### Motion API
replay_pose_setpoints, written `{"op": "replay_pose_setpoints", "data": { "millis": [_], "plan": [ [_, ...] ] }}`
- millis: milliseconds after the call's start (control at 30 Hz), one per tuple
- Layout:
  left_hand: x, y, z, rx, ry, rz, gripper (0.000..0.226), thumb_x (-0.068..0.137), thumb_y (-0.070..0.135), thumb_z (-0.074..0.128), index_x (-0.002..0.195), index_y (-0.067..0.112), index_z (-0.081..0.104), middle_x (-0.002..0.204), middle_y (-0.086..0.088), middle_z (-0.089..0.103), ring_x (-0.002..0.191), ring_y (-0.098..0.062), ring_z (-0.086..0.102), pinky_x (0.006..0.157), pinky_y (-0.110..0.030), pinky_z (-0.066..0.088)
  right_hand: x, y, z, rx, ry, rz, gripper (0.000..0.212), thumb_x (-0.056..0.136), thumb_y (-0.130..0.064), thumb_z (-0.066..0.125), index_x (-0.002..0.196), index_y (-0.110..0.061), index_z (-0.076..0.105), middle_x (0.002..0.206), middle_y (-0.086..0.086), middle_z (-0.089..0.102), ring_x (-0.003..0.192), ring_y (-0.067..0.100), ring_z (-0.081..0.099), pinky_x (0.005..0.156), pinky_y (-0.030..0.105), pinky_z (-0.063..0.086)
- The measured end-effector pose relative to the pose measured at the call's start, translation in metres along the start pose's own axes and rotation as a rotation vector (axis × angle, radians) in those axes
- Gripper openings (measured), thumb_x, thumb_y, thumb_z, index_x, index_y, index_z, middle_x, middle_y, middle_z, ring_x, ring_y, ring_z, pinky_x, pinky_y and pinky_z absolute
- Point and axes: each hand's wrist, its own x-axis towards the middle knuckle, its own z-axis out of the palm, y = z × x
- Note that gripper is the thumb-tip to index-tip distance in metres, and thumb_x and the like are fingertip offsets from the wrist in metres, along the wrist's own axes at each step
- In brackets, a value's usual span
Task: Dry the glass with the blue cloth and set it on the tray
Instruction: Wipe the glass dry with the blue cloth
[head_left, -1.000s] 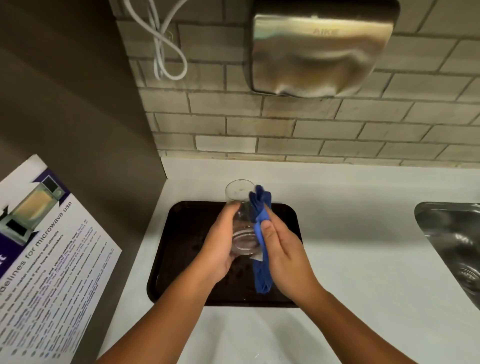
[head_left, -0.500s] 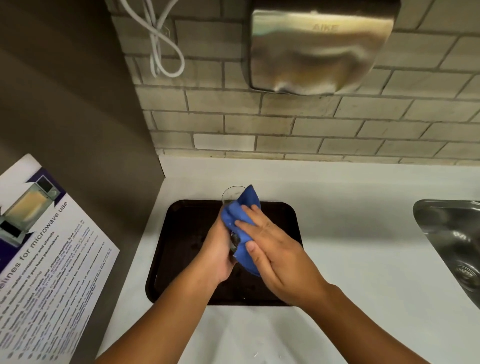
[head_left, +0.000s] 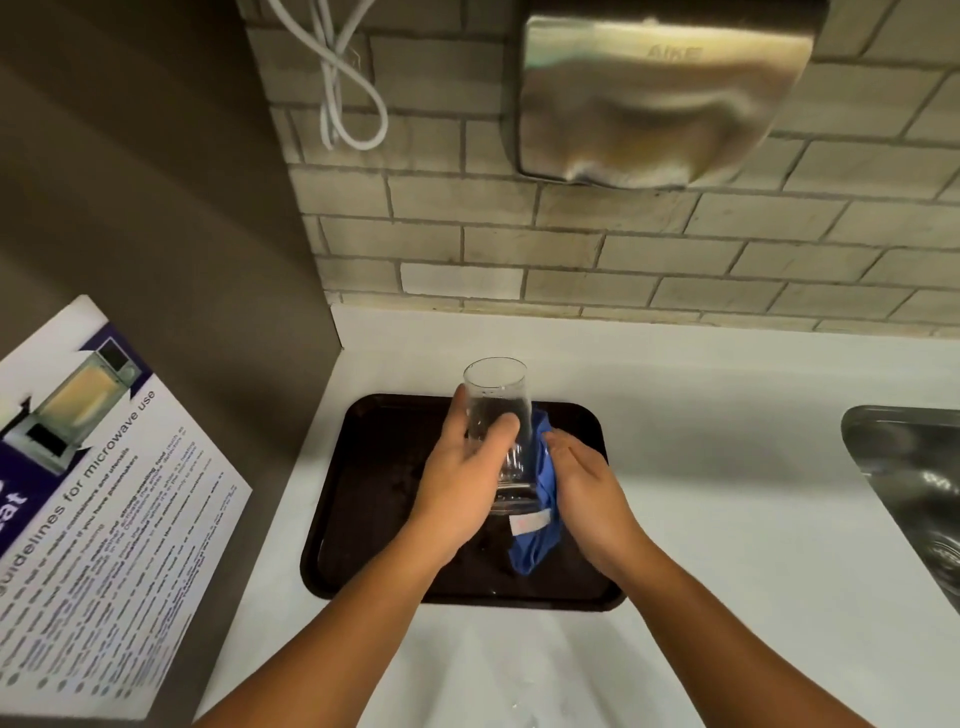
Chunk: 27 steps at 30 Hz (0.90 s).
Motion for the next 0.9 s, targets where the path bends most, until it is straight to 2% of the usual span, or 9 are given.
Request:
{"op": "replay_pose_setpoints", "data": {
  "millis": [67,200,300,367,500,600,667,800,900],
  "plan": [
    [-0.001,-0.008,0.000,0.061,-0.044,0.034,0.068,0.096,0.052,0.069,0.160,0.056,0.045,0.116,0.018,0.084,0.104,-0.006,0.083,0.081,-0.022,0.066,0.013,-0.004,-0.001,0.117,0.024,0.162,0.037,0.114,-0.025,0.045,0.110,-0.014,0.081,0.109,0.014,0.086,0.111,0.038,0.079,0.104,0.058,0.060],
    [0.001,-0.021,-0.002,0.084,-0.094,0.052,0.086,0.092,0.060,0.066,0.169,0.052,0.031,0.118,0.021,0.083,0.108,-0.005,0.082,0.095,-0.031,0.067,0.015,-0.019,-0.001,0.004,0.057,-0.030,0.036,0.118,-0.028,0.043,0.139,-0.020,0.072,0.128,0.001,0.083,0.123,0.018,0.076,0.105,0.036,0.058],
    [0.003,-0.023,-0.004,0.085,-0.094,0.066,0.070,0.099,0.054,0.064,0.166,0.048,0.042,0.125,0.024,0.081,0.114,0.000,0.079,0.088,-0.014,0.062,0.002,-0.015,-0.001,-0.466,-0.058,-0.375,0.053,0.116,-0.044,0.039,0.166,-0.028,0.044,0.172,-0.007,0.045,0.159,-0.002,0.036,0.126,0.015,0.031],
    [0.001,-0.021,-0.004,0.081,-0.101,0.075,0.071,0.098,0.056,0.064,0.165,0.046,0.043,0.130,0.023,0.079,0.118,0.001,0.078,0.088,-0.011,0.060,0.002,-0.012,-0.001,-0.546,-0.102,-0.443,0.054,0.117,-0.041,0.038,0.169,-0.026,0.036,0.178,-0.012,0.031,0.163,-0.009,0.018,0.129,0.013,0.019],
    [-0.003,-0.016,-0.004,0.067,-0.105,0.033,0.068,0.101,0.051,0.067,0.165,0.043,0.045,0.132,0.020,0.080,0.119,0.001,0.077,0.091,-0.012,0.060,0.002,-0.016,-0.003,-0.477,-0.021,-0.388,0.052,0.120,-0.030,0.038,0.171,-0.028,0.032,0.178,-0.005,0.033,0.164,-0.002,0.023,0.133,0.026,0.024],
    [-0.004,-0.010,-0.006,0.053,-0.130,-0.012,0.032,0.108,0.044,0.062,0.134,0.063,0.064,0.121,0.020,0.083,0.111,-0.002,0.080,0.079,-0.014,0.062,0.000,-0.011,-0.005,-0.635,-0.089,-0.532,0.052,0.119,-0.032,0.036,0.171,-0.030,0.033,0.180,-0.005,0.028,0.166,0.001,0.019,0.133,0.023,0.021],
    [-0.004,-0.007,-0.008,0.014,-0.158,-0.047,0.031,0.111,0.041,0.060,0.119,0.070,0.068,0.116,0.019,0.084,0.106,-0.003,0.082,0.075,-0.013,0.062,0.001,-0.008,-0.011,-0.635,-0.112,-0.567,0.051,0.119,-0.031,0.036,0.169,-0.028,0.038,0.180,-0.004,0.032,0.167,0.008,0.022,0.135,0.031,0.024],
    [-0.006,-0.005,-0.004,-0.032,-0.168,-0.093,0.025,0.111,0.040,0.060,0.125,0.060,0.066,0.111,0.008,0.086,0.102,-0.009,0.084,0.072,-0.014,0.062,0.001,-0.015,-0.009,-0.375,0.017,-0.375,0.047,0.118,-0.029,0.040,0.164,-0.026,0.048,0.155,0.001,0.065,0.141,0.013,0.062,0.115,0.048,0.053],
    [-0.003,-0.006,-0.004,-0.016,-0.161,-0.068,0.026,0.110,0.044,0.060,0.131,0.060,0.063,0.115,0.028,0.083,0.106,0.008,0.078,0.074,-0.006,0.058,-0.007,-0.017,-0.001,-0.477,-0.017,-0.465,0.048,0.118,-0.026,0.040,0.165,-0.033,0.044,0.169,-0.003,0.052,0.155,0.009,0.047,0.126,0.038,0.043]
  ]
}}
